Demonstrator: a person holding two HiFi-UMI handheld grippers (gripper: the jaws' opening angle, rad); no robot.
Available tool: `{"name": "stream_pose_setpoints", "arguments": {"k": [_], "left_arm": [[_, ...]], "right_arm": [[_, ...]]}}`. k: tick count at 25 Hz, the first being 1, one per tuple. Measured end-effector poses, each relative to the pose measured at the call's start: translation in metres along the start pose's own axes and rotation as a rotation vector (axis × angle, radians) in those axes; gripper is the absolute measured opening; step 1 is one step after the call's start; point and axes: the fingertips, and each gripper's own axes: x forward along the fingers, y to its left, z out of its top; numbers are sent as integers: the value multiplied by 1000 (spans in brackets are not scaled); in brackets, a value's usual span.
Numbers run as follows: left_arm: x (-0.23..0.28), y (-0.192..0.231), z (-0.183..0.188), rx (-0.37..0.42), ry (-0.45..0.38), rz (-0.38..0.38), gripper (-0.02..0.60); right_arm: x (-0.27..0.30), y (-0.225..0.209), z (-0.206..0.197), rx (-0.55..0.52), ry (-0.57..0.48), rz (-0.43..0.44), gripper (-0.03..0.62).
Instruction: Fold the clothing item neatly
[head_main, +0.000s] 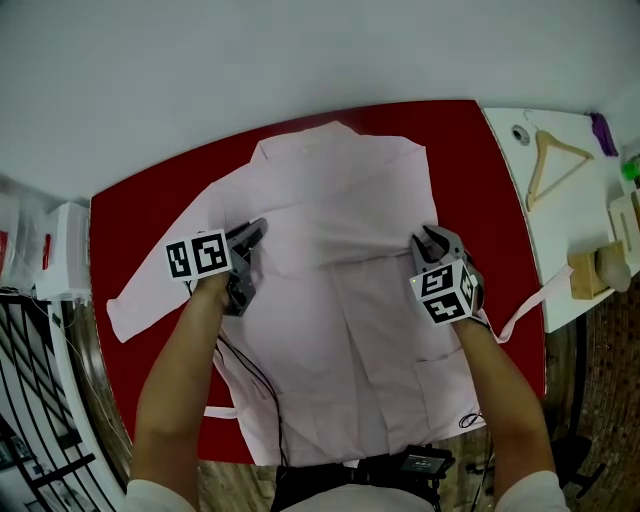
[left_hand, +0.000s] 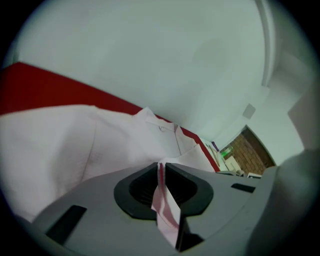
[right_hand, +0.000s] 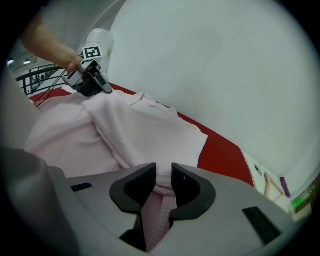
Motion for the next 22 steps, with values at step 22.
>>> {"name": "stream_pose_setpoints", "arguments": {"k": [22], "left_arm": [[-14, -40, -112, -29, 223, 1, 29]], "right_arm": [[3, -1, -3, 22, -9, 11, 101]]}}
